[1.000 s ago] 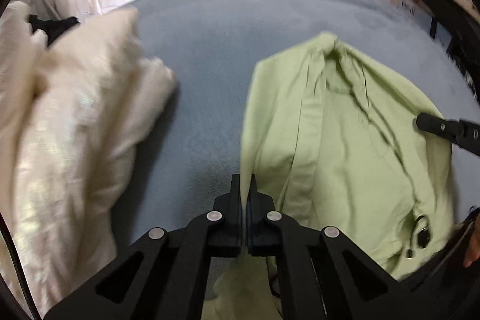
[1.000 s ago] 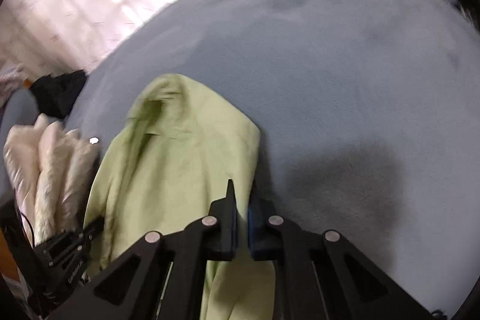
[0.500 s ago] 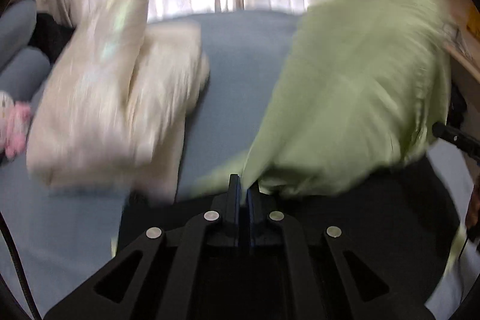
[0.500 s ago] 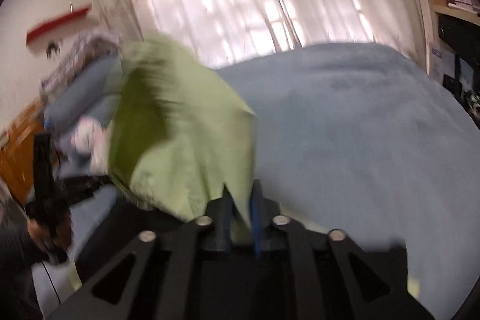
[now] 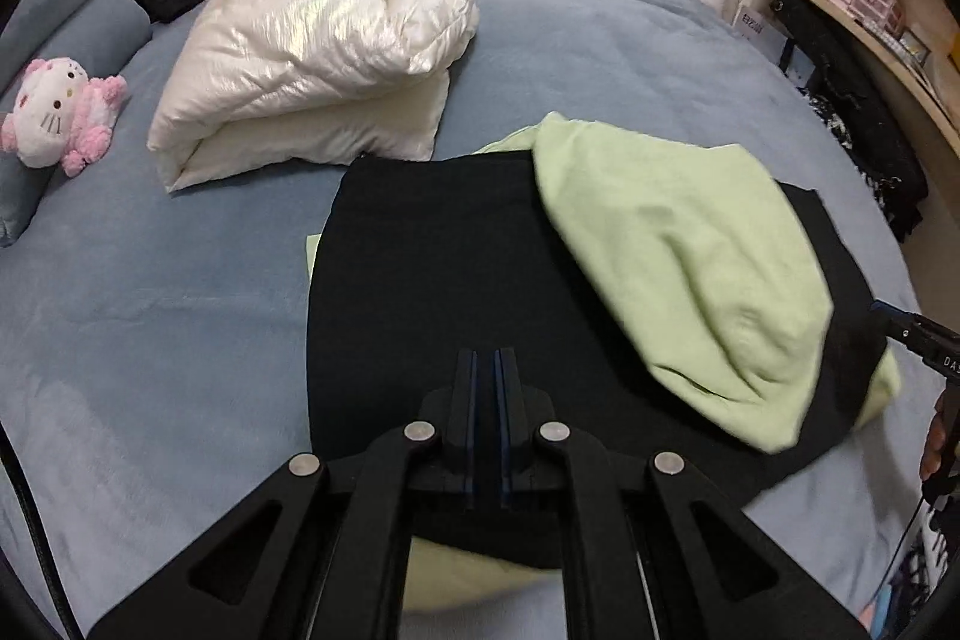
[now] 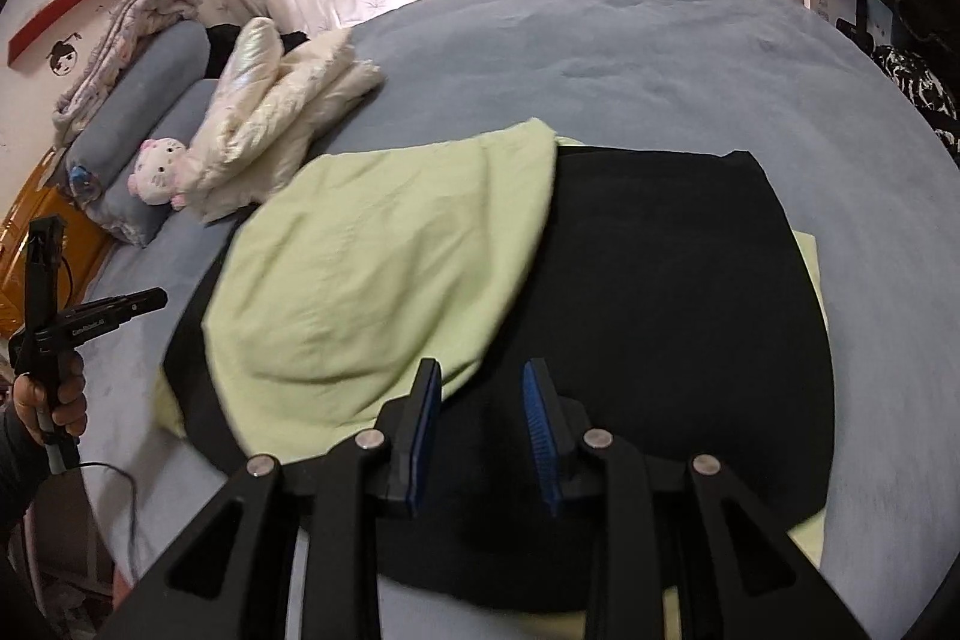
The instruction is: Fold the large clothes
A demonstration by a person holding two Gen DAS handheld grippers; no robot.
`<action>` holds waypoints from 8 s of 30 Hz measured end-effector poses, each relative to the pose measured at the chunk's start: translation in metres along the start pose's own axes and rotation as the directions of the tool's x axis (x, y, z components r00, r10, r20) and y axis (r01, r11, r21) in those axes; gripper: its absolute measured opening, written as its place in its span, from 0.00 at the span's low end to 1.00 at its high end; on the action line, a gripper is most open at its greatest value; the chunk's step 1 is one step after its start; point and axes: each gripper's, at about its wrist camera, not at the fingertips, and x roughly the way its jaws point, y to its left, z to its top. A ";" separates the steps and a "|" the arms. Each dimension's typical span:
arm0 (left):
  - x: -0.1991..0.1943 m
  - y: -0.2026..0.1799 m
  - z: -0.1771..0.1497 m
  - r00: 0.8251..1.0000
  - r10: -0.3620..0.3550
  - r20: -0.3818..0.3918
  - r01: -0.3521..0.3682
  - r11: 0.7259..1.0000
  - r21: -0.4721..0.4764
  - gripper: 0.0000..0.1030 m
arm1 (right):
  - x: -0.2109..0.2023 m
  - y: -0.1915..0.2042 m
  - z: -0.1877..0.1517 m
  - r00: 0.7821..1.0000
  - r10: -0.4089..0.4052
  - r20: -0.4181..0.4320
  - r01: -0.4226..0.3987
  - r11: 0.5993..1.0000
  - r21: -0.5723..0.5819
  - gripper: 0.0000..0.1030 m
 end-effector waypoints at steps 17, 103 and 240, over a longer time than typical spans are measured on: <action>-0.039 -0.062 -0.035 0.976 -0.178 -0.122 0.171 0.983 -0.066 0.21 | -0.042 0.047 -0.038 0.993 0.110 -0.032 -0.107 0.992 0.070 0.43; -0.069 -0.100 -0.048 0.972 -0.055 0.228 0.118 0.955 -0.271 0.40 | -0.029 0.085 -0.050 0.968 -0.013 0.249 -0.038 0.979 0.200 0.36; 0.043 -0.218 -0.059 0.987 -0.124 0.102 0.113 0.988 0.107 0.76 | 0.002 -0.116 -0.088 0.975 0.180 -0.128 -0.085 0.841 0.534 0.46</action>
